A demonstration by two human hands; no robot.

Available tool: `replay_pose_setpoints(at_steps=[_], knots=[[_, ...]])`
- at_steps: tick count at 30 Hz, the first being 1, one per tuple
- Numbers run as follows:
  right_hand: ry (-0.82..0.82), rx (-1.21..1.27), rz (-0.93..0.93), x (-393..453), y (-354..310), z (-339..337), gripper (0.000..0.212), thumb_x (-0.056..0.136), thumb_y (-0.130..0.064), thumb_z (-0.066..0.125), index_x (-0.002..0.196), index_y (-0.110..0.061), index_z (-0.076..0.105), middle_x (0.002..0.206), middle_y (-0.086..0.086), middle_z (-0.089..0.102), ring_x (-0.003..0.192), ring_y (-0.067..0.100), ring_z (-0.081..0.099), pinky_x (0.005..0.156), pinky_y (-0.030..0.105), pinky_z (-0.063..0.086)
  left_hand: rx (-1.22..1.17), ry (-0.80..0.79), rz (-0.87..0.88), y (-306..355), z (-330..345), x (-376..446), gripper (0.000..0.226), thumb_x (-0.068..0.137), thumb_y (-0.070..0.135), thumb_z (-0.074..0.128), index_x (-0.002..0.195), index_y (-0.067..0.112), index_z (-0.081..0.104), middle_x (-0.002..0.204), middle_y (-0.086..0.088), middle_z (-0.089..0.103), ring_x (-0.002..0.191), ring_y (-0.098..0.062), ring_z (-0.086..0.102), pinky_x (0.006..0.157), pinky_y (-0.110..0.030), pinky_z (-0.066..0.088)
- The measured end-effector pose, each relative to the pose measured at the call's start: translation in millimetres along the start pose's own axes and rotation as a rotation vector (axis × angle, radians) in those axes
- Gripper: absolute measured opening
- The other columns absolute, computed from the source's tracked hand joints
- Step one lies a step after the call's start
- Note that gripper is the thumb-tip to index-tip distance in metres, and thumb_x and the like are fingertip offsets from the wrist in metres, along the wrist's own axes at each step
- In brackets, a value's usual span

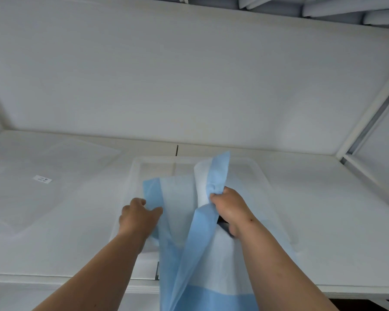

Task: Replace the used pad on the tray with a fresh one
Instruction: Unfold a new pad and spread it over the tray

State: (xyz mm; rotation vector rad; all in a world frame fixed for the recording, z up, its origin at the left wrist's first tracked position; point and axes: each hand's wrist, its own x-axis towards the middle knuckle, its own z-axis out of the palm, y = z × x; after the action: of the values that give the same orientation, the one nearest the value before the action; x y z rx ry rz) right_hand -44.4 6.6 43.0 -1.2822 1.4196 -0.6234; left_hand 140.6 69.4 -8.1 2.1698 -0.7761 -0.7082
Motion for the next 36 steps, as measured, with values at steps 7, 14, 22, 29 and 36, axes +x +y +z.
replay_pose_setpoints(at_steps=[7,14,22,29,36], knots=[[-0.024,0.006,0.008,3,-1,12,0.018,0.096,-0.014,0.043,0.101,-0.013,0.060,0.089,0.009,0.059,0.076,0.025,0.058,0.063,0.030,0.050,-0.109,-0.198,0.017,8,2,-4,0.077,0.071,0.016,0.081,0.134,0.017,0.037,0.113,-0.012,0.055,0.086,-0.029,0.062,0.067,-0.038,0.056],[0.050,0.074,-0.006,10,8,11,0.016,0.092,-0.013,0.044,0.092,-0.012,0.061,0.087,0.011,0.058,0.077,0.026,0.056,0.067,0.034,0.047,0.470,-0.221,0.233,15,4,-17,0.095,0.077,0.034,0.071,0.149,0.023,0.010,0.114,-0.007,0.055,0.101,-0.025,0.055,0.086,-0.034,0.047],[0.274,0.323,0.053,15,20,0,0.017,0.087,-0.003,0.043,0.074,-0.012,0.048,0.071,0.006,0.044,0.063,0.021,0.041,0.056,0.030,0.033,-0.571,-0.154,-0.187,12,2,-5,0.088,0.078,0.010,0.076,0.147,0.023,0.023,0.126,-0.014,0.052,0.094,-0.034,0.063,0.082,-0.051,0.056],[0.201,0.376,0.081,11,13,1,0.016,0.092,-0.009,0.044,0.077,-0.015,0.049,0.073,0.005,0.044,0.064,0.020,0.042,0.055,0.028,0.035,-0.395,-0.298,-0.146,14,13,-13,0.031,0.068,0.000,0.070,0.099,0.001,0.065,0.095,-0.026,0.070,0.080,-0.040,0.069,0.076,-0.053,0.059],[0.175,0.419,-0.039,15,-12,-22,0.025,0.092,-0.001,0.045,0.085,-0.020,0.058,0.092,0.012,0.064,0.072,0.027,0.062,0.057,0.033,0.052,-0.193,0.220,0.280,38,-28,4,0.055,0.085,0.004,0.052,0.134,0.027,0.051,0.113,-0.010,0.067,0.098,-0.030,0.064,0.085,-0.033,0.046]])
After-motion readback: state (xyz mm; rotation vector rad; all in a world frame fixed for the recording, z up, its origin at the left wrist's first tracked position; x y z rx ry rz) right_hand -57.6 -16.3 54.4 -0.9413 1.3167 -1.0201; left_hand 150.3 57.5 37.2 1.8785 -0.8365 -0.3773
